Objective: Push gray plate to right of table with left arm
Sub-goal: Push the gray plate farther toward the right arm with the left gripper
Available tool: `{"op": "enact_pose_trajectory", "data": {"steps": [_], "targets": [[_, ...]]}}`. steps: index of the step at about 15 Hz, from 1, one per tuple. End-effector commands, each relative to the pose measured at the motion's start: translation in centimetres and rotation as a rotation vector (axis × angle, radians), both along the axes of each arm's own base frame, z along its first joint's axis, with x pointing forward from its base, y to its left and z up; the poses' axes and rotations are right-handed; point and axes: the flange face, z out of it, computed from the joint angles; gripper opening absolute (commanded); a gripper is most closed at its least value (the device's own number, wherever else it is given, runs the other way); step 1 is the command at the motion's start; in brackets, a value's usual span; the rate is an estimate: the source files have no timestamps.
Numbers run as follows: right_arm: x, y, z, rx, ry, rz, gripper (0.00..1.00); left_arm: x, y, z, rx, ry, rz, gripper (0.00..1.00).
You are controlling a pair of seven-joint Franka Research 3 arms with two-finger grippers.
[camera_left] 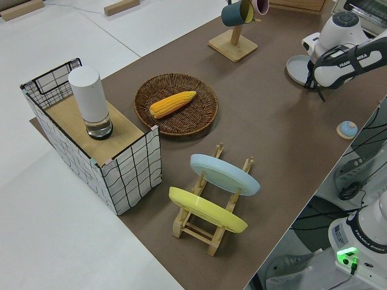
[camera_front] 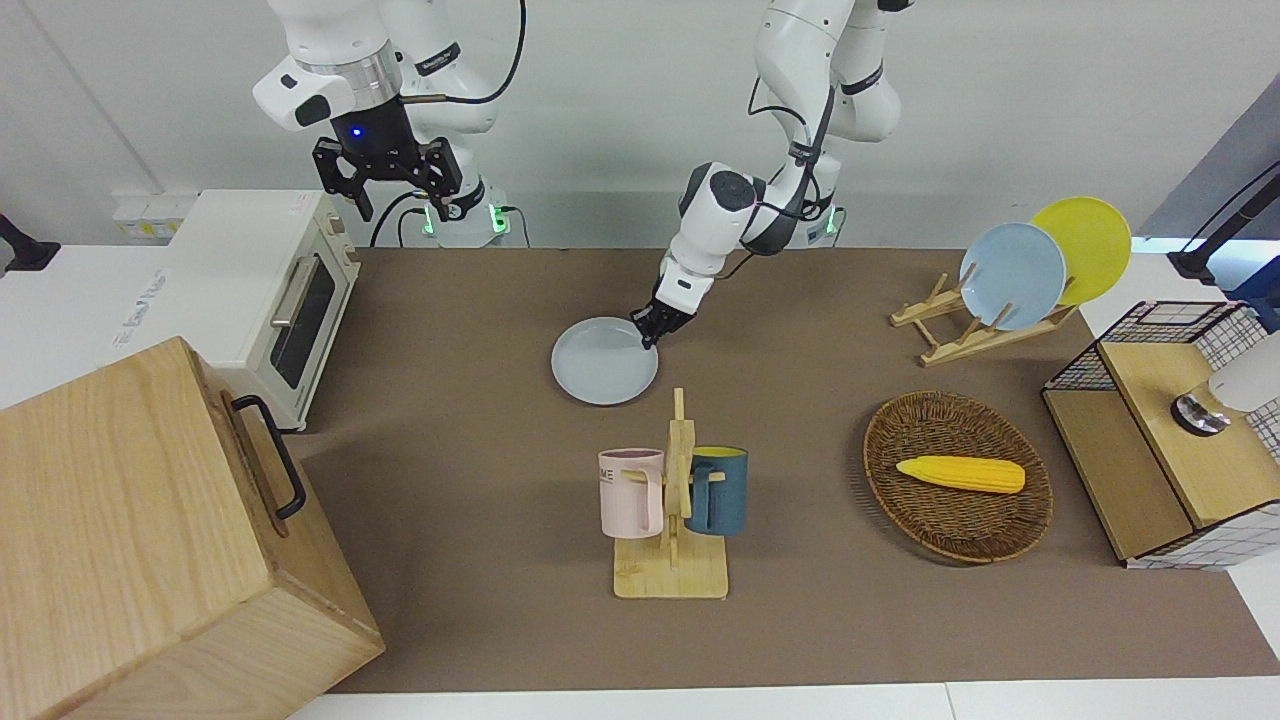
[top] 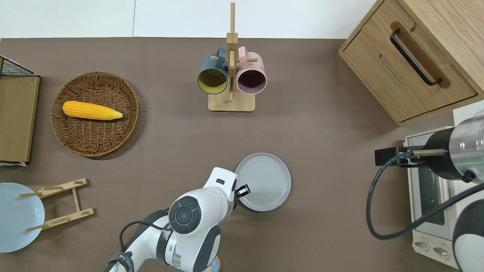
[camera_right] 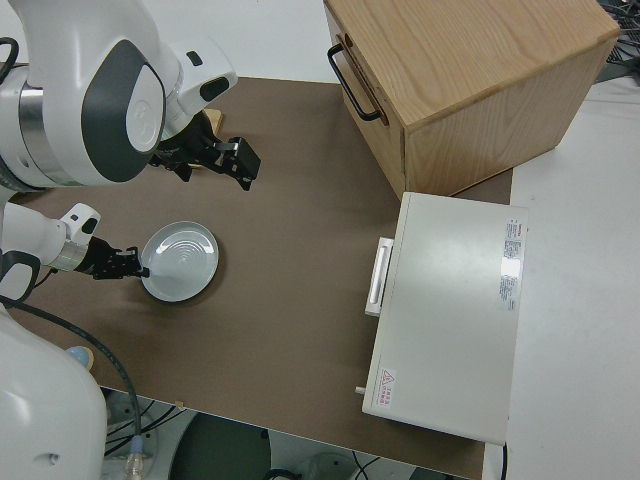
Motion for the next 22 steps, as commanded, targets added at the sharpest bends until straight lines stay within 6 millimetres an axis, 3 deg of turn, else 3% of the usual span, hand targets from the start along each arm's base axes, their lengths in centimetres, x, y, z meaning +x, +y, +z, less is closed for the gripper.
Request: {"op": "enact_pose_trajectory", "data": {"steps": [1, 10, 22], "targets": [[-0.8, -0.1, -0.1, 0.009, 0.005, -0.024, 0.996, -0.5, -1.8, -5.5, 0.019, 0.059, 0.014, 0.00], [-0.8, -0.1, -0.1, 0.009, 0.005, -0.024, 0.996, -1.0, -3.8, -4.5, -0.006, 0.052, 0.001, 0.00], [-0.8, -0.1, -0.1, 0.009, 0.005, -0.024, 0.996, -0.9, -4.3, -4.1, -0.014, 0.044, -0.012, 0.00]]}}
